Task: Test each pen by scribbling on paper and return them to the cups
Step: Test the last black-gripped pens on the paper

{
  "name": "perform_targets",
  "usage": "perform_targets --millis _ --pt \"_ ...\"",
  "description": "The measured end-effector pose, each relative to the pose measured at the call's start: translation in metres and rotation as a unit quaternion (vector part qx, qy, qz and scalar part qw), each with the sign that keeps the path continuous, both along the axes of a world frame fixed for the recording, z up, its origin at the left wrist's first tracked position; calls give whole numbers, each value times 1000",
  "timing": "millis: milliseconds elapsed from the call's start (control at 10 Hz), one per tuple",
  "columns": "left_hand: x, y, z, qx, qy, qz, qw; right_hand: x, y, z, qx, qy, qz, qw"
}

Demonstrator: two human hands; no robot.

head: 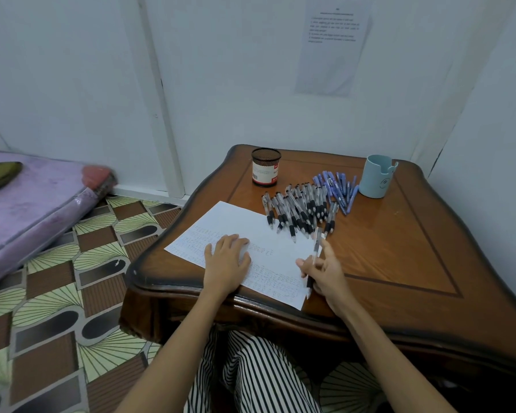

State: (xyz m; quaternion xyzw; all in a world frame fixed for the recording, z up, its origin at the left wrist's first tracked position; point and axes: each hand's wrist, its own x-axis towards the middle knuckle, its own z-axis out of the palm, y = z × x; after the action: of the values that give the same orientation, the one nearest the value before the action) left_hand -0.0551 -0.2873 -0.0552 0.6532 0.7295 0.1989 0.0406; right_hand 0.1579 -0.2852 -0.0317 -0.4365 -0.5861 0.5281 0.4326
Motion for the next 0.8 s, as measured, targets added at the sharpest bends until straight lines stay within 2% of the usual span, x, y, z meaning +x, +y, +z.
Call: perform_targets --millis 200,600,800 --pt "0 1 0 -4 5 2 1000 2 5 -4 -21 67 -17 997" --pt "0 2 -1 -8 7 3 1000 3 7 -8 -34 88 -1 995" --pt "0 1 0 -9 4 1 1000 1 9 -12 -20 52 -23 998"
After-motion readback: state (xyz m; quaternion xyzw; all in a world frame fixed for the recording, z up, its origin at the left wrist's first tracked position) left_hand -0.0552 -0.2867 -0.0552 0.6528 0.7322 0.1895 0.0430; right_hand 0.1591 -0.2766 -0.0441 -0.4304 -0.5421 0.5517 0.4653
